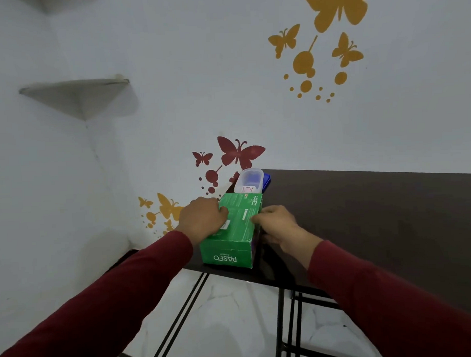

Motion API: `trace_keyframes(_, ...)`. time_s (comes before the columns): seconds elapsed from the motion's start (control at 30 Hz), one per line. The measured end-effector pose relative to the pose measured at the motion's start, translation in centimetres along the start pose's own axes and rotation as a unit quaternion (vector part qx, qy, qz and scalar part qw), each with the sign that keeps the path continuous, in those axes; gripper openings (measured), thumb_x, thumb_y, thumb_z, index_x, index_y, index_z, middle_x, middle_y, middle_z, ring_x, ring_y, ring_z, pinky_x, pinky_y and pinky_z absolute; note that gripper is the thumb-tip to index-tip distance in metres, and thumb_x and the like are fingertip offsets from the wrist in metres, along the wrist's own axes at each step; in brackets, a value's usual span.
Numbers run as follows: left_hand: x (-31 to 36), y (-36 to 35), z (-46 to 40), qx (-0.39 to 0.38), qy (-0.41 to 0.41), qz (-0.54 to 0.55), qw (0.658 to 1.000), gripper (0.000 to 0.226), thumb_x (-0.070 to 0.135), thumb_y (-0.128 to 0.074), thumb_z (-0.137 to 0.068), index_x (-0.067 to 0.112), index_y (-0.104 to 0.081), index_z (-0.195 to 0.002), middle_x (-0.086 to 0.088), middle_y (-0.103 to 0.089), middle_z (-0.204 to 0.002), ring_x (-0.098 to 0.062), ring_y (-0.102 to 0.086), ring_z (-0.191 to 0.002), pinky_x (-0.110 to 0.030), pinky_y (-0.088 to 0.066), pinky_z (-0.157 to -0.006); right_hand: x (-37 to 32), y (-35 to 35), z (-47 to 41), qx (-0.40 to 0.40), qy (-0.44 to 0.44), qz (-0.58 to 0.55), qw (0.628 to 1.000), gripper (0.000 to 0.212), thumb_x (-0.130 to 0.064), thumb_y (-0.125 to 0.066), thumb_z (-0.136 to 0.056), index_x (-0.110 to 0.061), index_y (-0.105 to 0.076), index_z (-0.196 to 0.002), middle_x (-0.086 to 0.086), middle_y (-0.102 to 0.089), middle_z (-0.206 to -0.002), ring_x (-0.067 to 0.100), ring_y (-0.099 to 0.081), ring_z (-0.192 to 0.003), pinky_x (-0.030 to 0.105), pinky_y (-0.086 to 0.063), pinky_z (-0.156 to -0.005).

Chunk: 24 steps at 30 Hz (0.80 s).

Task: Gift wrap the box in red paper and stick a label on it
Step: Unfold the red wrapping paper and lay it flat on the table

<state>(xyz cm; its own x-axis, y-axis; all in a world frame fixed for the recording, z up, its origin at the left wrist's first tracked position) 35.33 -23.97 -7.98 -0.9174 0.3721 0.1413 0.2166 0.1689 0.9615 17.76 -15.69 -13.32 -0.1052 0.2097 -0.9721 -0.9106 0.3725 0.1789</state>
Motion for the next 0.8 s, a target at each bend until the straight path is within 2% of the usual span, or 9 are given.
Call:
trace_keyframes(0.07, 2.5, 1.1, 0.3, 0.037, -0.034, -0.021, 0.999, 0.029, 0.041, -0.044, -0.099, 0.014, -0.055, -0.098, -0.006, -0.061, -0.102, -0.027, -0.055, -0.102, -0.037, -0.046, -0.073, -0.4, 1.9, 0.4, 0.021, 0.022, 0.011, 0.999, 0.012, -0.019, -0.074, -0.089, -0.026, -0.065, -0.085, -0.003, -0.067, -0.094, 0.013, -0.064, -0.086, 0.041, -0.060, -0.093)
trace_keyframes(0.13, 6.2, 1.3, 0.1, 0.045, -0.079, -0.001, 0.996, 0.034, 0.039, -0.048, -0.097, 0.015, -0.062, -0.116, -0.005, -0.064, -0.113, -0.025, -0.056, -0.108, -0.037, -0.050, -0.078, -0.5, 4.9, 0.8, 0.037, 0.024, 0.010, 0.999, 0.012, -0.023, -0.076, -0.088, -0.027, -0.070, -0.098, -0.006, -0.066, -0.103, 0.012, -0.063, -0.093, 0.038, -0.060, -0.092)
trace_keyframes(0.23, 12.5, 0.6, -0.2, 0.011, -0.138, 0.087, 0.987, 0.031, 0.034, -0.051, -0.093, 0.021, -0.070, -0.115, -0.004, -0.070, -0.112, -0.021, -0.065, -0.095, -0.040, -0.058, -0.084, -0.1, 10.9, 2.1, 0.064, 0.013, 0.009, 0.998, 0.009, -0.025, -0.077, -0.089, -0.029, -0.072, -0.095, -0.005, -0.068, -0.115, 0.015, -0.063, -0.109, 0.038, -0.059, -0.095)
trace_keyframes(0.33, 19.6, -0.4, 0.1, -0.045, -0.196, 0.147, 0.968, 0.031, 0.030, -0.055, -0.093, 0.022, -0.071, -0.119, -0.002, -0.071, -0.121, -0.021, -0.067, -0.107, -0.038, -0.055, -0.096, 0.4, 18.1, 4.0, 0.120, 0.033, 0.035, 0.992, 0.011, -0.028, -0.078, -0.088, -0.028, -0.074, -0.098, -0.008, -0.070, -0.115, 0.014, -0.065, -0.108, 0.039, -0.059, -0.094)
trace_keyframes(0.47, 29.9, -2.9, 1.5, -0.106, -0.268, 0.162, 0.944, 0.031, 0.031, -0.058, -0.095, 0.027, -0.069, -0.124, 0.005, -0.068, -0.127, -0.018, -0.064, -0.115, -0.037, -0.053, -0.099, 1.5, 27.1, 7.8, 0.160, 0.030, 0.151, 0.975, 0.035, -0.037, -0.076, -0.089, -0.025, -0.071, -0.122, -0.007, -0.067, -0.122, 0.013, -0.063, -0.110, 0.036, -0.056, -0.098)
trace_keyframes(0.57, 38.8, -4.4, 3.4, -0.129, -0.345, 0.162, 0.915, 0.031, 0.032, -0.061, -0.094, 0.026, -0.069, -0.124, 0.002, -0.069, -0.127, -0.020, -0.064, -0.117, -0.040, -0.053, -0.100, 1.8, 33.8, 10.5, 0.195, 0.003, 0.307, 0.932, 0.048, -0.041, -0.073, -0.091, -0.022, -0.065, -0.135, -0.001, -0.066, -0.131, 0.017, -0.062, -0.120, 0.027, -0.049, -0.099)
trace_keyframes(0.6, 47.3, -5.0, 6.3, -0.148, -0.403, 0.173, 0.887, 0.032, 0.032, -0.062, -0.094, 0.024, -0.069, -0.123, 0.001, -0.069, -0.126, -0.021, -0.064, -0.117, -0.040, -0.053, -0.100, 3.2, 40.6, 14.2, 0.244, -0.026, 0.351, 0.904, 0.050, -0.042, -0.070, -0.092, -0.022, -0.062, -0.138, 0.000, -0.066, -0.132, 0.018, -0.063, -0.117, 0.026, -0.050, -0.094)
trace_keyframes(0.7, 53.7, -6.6, 8.2, -0.185, -0.431, 0.154, 0.870, 0.031, 0.034, -0.065, -0.094, 0.021, -0.070, -0.120, -0.002, -0.070, -0.122, -0.023, -0.064, -0.113, -0.037, -0.053, -0.098, 4.0, 45.1, 15.6, 0.259, -0.024, 0.462, 0.848, 0.047, -0.037, -0.065, -0.095, -0.020, -0.059, -0.137, 0.005, -0.069, -0.122, 0.021, -0.066, -0.103, 0.034, -0.056, -0.090)
trace_keyframes(0.8, 56.0, -8.2, 8.6, -0.217, -0.441, 0.118, 0.863, 0.028, 0.033, -0.064, -0.095, 0.017, -0.071, -0.118, -0.004, -0.070, -0.120, -0.024, -0.064, -0.112, -0.031, -0.050, -0.091, 3.6, 45.3, 15.0, 0.271, 0.014, 0.514, 0.814, 0.043, -0.023, -0.061, -0.093, -0.016, -0.061, -0.136, 0.011, -0.068, -0.120, 0.025, -0.065, -0.103, 0.038, -0.055, -0.088)
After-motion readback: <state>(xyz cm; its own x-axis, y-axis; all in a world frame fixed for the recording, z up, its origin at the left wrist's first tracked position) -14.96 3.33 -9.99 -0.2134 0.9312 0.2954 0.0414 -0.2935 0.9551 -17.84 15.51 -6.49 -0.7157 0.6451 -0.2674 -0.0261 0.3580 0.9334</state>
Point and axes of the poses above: each hand's wrist, its own z-axis away from the middle knuckle, its own y-axis out of the back of the hand, x = y × z, the point moved 9 cm from there along -z, towards the middle knuckle
